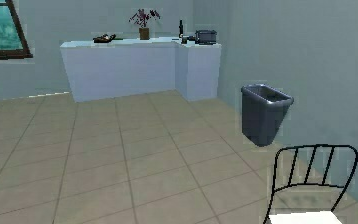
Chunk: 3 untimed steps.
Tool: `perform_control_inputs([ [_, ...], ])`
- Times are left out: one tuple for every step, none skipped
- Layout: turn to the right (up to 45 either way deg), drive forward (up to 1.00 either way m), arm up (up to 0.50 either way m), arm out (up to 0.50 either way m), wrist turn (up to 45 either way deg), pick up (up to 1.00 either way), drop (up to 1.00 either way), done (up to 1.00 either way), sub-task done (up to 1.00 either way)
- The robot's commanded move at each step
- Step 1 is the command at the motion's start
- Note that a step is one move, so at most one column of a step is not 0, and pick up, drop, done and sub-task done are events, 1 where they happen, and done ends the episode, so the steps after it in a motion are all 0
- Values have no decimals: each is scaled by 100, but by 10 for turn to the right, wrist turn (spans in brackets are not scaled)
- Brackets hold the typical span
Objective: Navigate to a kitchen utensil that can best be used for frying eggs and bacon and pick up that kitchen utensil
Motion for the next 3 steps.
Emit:
perform_control_inputs([
  [0, 0, 0, 50, 0, 0, 0, 0, 0],
  [0, 0, 0, 0, 450, 0, 0, 0, 0],
  [0, 0, 0, 0, 450, 0, 0, 0, 0],
])
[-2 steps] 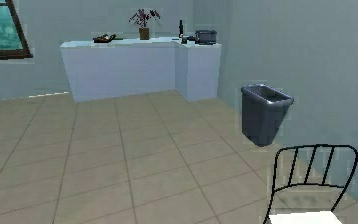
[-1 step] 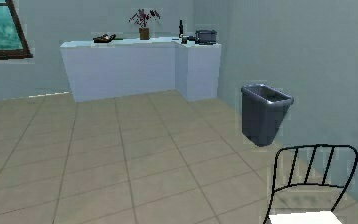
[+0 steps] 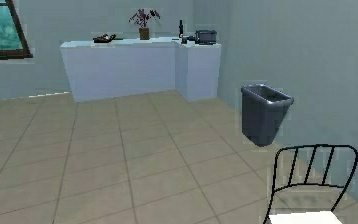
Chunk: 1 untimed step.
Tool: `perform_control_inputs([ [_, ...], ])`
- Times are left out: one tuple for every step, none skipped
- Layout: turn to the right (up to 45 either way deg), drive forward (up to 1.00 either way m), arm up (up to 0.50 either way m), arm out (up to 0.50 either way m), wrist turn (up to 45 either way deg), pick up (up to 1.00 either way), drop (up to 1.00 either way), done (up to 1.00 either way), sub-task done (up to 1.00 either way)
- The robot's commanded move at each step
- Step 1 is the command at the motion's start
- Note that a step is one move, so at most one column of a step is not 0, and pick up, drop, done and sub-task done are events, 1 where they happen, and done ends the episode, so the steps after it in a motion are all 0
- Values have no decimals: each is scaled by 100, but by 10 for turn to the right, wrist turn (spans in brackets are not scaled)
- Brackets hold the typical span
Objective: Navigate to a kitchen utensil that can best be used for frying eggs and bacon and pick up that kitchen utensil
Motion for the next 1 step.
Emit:
perform_control_inputs([
  [0, 0, 0, 0, 450, 0, 0, 0, 0],
])
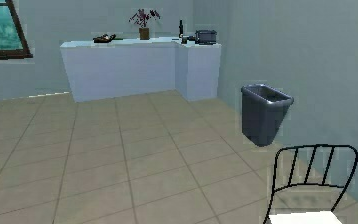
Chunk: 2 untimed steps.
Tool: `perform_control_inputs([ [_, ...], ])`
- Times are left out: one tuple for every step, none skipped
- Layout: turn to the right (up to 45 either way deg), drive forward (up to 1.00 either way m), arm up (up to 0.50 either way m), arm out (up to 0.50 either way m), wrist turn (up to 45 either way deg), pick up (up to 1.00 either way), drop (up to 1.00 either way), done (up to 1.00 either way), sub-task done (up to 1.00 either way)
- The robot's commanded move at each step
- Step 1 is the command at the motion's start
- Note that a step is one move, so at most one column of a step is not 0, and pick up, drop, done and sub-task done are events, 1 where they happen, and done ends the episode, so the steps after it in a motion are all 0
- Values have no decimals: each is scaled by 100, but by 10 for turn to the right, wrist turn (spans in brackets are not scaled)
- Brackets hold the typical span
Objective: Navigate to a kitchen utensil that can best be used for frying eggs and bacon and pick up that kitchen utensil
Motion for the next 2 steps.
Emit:
perform_control_inputs([
  [0, 0, 0, 0, 450, 0, 0, 0, 0],
  [0, 0, 0, 0, 60, 0, 0, 0, 0],
])
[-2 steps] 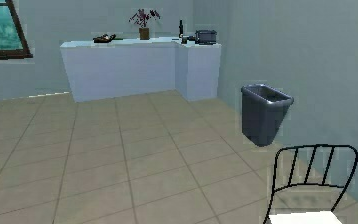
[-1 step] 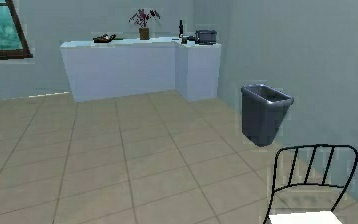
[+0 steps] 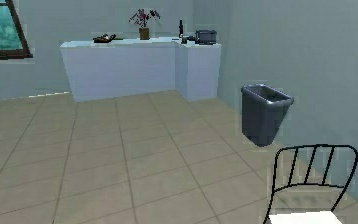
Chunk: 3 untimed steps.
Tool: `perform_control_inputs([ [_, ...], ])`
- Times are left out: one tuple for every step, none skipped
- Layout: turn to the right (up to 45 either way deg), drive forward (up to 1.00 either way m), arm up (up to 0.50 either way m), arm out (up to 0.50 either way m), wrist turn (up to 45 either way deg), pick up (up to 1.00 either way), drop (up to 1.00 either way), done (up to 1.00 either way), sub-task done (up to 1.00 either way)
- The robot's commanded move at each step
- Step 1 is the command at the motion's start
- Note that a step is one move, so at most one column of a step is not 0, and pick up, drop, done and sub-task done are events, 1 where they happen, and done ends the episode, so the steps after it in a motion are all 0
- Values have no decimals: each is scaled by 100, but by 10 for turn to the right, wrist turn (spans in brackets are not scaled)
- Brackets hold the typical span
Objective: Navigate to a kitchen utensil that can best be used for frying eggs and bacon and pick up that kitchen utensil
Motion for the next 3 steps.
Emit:
perform_control_inputs([
  [0, 0, -30, 0, 0, 0, 0, 0, 0],
  [0, 0, 0, 0, 0, 100, 0, 0, 0],
  [0, 0, 10, 0, 0, 0, 0, 0, 0],
])
